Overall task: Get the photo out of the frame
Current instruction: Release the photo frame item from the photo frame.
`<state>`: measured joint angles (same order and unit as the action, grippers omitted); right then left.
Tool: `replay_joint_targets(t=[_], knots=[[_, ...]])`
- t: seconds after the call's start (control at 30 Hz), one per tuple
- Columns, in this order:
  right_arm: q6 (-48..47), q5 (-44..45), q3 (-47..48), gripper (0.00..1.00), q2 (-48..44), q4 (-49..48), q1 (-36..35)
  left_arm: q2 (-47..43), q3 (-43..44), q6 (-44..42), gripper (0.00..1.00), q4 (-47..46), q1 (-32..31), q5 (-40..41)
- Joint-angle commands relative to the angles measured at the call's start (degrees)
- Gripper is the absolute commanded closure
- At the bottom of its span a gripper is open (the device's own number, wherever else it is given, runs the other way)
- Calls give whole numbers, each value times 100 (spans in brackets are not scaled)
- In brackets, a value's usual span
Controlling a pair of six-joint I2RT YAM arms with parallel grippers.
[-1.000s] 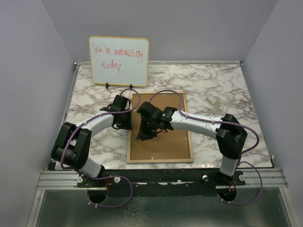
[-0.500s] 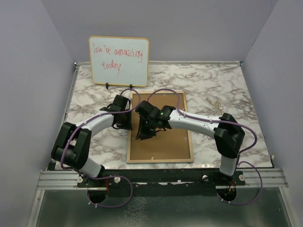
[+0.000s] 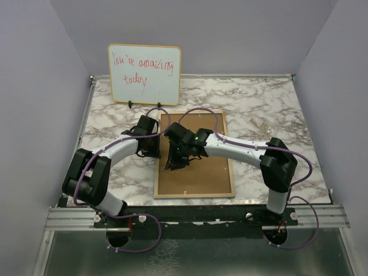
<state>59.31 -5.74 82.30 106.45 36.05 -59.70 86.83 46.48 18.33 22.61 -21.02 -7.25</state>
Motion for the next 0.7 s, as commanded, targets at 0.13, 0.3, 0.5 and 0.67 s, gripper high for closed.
replay_joint_targets(t=[0.13,0.3,0.5,0.67], knots=[[-182,-88,-73,100,64,405,-82,161,45,-185,96,130,1,224],[-238,-134,-100,100,85,412,-92,170,53,-189,96,134,1,235],[-286,-140,4,100,85,498,-94,195,50,-189,97,138,1,237],[-387,-177,-87,100,13,571,-103,209,55,-189,96,137,1,243]])
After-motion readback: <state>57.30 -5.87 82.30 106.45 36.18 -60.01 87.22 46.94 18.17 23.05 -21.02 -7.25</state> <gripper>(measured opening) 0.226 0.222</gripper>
